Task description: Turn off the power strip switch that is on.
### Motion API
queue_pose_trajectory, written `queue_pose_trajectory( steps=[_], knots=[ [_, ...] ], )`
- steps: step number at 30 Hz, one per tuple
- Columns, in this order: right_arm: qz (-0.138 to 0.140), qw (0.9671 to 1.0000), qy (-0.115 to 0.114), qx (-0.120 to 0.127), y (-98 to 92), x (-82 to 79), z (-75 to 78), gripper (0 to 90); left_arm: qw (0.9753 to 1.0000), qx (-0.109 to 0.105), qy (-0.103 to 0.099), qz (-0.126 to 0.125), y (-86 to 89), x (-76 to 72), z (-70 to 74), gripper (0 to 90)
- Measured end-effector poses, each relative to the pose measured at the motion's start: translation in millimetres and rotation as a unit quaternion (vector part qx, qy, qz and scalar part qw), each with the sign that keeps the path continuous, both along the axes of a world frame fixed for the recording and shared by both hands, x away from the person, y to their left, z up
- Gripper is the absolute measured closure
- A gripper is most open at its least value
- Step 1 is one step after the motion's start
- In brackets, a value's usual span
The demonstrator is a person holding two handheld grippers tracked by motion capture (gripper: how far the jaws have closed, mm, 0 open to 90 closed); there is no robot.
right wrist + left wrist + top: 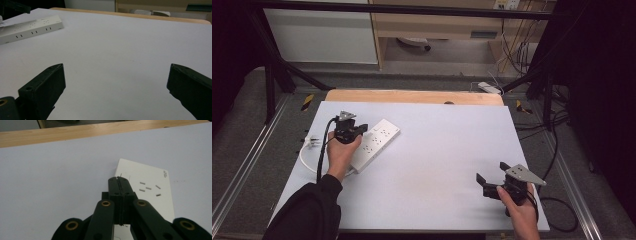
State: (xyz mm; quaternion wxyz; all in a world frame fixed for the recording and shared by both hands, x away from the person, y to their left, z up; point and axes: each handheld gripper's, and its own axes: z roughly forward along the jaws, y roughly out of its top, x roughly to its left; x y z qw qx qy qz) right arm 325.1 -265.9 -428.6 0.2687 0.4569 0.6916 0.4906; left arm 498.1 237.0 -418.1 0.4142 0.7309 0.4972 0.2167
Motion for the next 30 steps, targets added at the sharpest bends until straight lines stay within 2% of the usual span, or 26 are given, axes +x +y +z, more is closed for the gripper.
queue_pose_trajectory(
  steps=[23,30],
  knots=[
    [0.002,1.0000,0.002,0.003,-0.4,-0.3,0.3,2.3,0.9996,0.018,0.020,-0.011,-7.7,3.7,-9.0,90.0],
    [0.002,1.0000,0.003,0.003,-0.6,-0.2,0.2,2.3,0.9995,0.015,0.024,-0.010,-11.8,4.9,-10.7,90.0]
  ],
)
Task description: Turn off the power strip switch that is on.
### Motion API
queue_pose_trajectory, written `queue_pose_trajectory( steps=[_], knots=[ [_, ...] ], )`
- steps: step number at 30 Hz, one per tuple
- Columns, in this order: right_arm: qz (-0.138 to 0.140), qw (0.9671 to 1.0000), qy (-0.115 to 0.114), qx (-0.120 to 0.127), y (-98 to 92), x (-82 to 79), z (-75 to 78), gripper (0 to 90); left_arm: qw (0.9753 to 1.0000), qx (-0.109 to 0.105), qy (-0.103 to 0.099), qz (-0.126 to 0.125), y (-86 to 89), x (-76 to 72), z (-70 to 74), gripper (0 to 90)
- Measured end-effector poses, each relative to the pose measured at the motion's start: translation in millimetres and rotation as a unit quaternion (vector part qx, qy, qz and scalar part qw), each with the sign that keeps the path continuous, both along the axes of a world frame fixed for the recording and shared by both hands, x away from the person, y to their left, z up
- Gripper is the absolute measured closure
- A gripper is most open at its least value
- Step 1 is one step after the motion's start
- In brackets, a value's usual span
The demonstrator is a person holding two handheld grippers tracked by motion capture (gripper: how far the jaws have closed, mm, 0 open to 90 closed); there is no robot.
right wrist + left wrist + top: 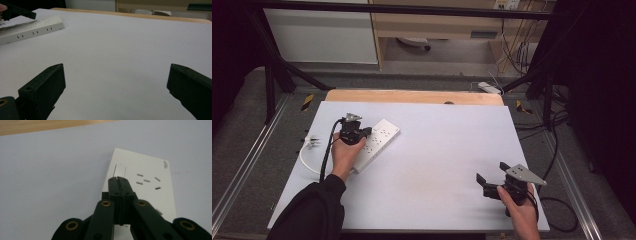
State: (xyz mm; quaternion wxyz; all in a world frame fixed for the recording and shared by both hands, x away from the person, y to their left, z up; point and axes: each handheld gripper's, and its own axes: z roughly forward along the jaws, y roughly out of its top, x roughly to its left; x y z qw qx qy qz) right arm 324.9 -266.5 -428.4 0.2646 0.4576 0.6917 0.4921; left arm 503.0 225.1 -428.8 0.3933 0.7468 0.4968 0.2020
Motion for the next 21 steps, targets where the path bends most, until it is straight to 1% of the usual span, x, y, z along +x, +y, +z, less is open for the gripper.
queue_pose_trajectory(
  steps=[15,21],
  knots=[
    [-0.001,1.0000,0.001,0.001,-0.3,-0.2,0.2,2.3,1.0000,0.006,0.004,0.001,0.5,1.1,-2.0,90.0],
    [0.000,1.0000,-0.002,0.001,-0.8,-0.3,0.3,2.3,1.0000,0.005,0.004,0.000,-0.7,1.9,-2.9,90.0]
  ],
)
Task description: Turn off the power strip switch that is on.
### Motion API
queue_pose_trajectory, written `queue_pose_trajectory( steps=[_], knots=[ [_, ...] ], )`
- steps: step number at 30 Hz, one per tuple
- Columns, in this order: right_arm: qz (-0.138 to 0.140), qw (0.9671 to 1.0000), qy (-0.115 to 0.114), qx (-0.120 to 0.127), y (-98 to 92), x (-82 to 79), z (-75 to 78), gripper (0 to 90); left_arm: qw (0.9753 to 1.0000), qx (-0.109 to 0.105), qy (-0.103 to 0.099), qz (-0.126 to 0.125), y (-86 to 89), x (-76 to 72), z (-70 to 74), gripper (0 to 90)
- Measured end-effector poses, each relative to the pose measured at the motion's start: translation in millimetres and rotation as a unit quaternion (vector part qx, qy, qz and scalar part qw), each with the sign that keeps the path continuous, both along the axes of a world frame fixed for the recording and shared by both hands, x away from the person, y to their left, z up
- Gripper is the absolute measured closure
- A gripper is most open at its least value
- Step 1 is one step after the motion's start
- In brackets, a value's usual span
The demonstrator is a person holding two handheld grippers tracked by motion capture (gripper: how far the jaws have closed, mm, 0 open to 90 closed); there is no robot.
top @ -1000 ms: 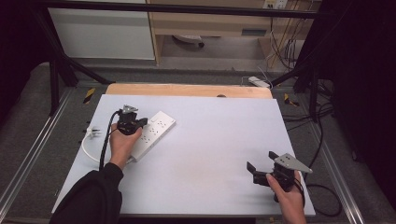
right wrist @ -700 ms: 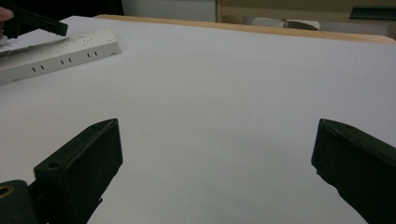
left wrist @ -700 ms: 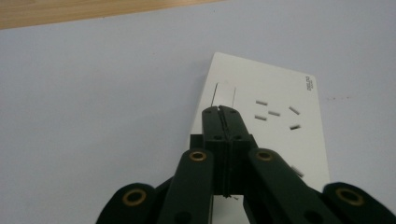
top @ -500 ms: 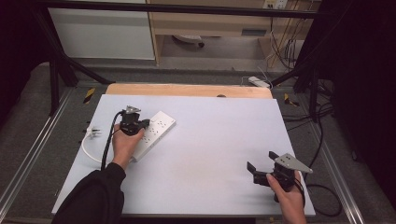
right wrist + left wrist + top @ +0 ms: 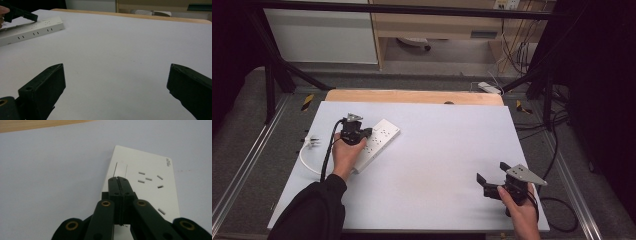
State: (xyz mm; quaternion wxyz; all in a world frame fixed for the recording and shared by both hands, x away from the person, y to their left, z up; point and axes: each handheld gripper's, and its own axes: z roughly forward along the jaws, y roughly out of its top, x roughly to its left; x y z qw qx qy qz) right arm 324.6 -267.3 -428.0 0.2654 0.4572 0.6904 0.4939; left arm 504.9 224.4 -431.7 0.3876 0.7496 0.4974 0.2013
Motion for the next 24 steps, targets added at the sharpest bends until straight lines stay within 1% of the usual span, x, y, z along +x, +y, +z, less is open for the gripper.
queue_pose_trajectory(
  steps=[17,20,24],
  knots=[
    [0.001,1.0000,0.000,0.000,-0.1,0.0,0.0,2.3,1.0000,0.006,-0.001,0.001,-1.3,0.3,0.2,90.0],
    [0.001,1.0000,0.000,0.000,0.0,0.1,0.0,2.3,1.0000,0.004,-0.001,0.002,-1.2,0.4,0.1,90.0],
    [0.000,1.0000,0.000,0.000,-0.1,0.1,0.0,2.3,1.0000,0.009,0.000,0.000,-1.3,0.2,0.4,90.0]
  ],
)
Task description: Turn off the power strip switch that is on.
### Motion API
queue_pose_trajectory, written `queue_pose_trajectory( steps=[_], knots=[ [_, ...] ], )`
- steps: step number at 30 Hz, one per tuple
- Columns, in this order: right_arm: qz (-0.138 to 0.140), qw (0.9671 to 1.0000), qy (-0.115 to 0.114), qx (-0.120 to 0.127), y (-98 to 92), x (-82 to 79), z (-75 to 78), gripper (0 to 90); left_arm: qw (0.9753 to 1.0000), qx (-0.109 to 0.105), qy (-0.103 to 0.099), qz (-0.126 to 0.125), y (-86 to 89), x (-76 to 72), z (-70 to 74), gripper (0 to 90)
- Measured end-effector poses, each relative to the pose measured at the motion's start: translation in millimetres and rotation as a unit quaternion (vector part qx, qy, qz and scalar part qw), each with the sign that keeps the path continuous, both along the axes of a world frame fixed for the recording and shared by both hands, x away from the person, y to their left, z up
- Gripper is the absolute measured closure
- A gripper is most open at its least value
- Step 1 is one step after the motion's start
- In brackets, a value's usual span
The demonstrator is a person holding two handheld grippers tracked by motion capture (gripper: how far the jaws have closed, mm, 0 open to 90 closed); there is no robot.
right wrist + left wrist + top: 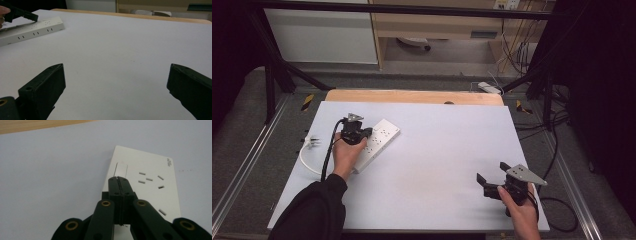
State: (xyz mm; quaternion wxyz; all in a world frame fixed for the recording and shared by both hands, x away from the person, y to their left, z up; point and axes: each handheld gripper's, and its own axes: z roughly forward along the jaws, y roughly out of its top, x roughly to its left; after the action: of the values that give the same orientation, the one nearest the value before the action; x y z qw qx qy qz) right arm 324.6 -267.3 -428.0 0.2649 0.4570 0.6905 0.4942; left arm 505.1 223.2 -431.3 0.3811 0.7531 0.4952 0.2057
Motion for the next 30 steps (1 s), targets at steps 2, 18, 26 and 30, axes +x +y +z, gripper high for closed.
queue_pose_trajectory(
  steps=[2,18,26,30],
  knots=[
    [0.000,1.0000,0.000,0.000,0.0,-0.1,0.0,2.3,1.0000,-0.001,-0.001,0.000,-0.1,0.0,-0.2,90.0],
    [0.001,1.0000,0.001,0.000,0.2,-0.1,0.0,2.3,1.0000,0.003,0.004,0.000,-2.4,1.4,-1.1,90.0],
    [0.000,1.0000,-0.001,0.002,-0.3,-0.1,0.3,2.3,1.0000,-0.007,-0.001,0.006,0.2,1.7,-0.3,90.0],
    [-0.001,1.0000,-0.001,0.003,-0.6,0.0,0.2,2.3,0.9998,-0.014,-0.013,0.003,-1.3,0.4,2.6,90.0]
  ],
)
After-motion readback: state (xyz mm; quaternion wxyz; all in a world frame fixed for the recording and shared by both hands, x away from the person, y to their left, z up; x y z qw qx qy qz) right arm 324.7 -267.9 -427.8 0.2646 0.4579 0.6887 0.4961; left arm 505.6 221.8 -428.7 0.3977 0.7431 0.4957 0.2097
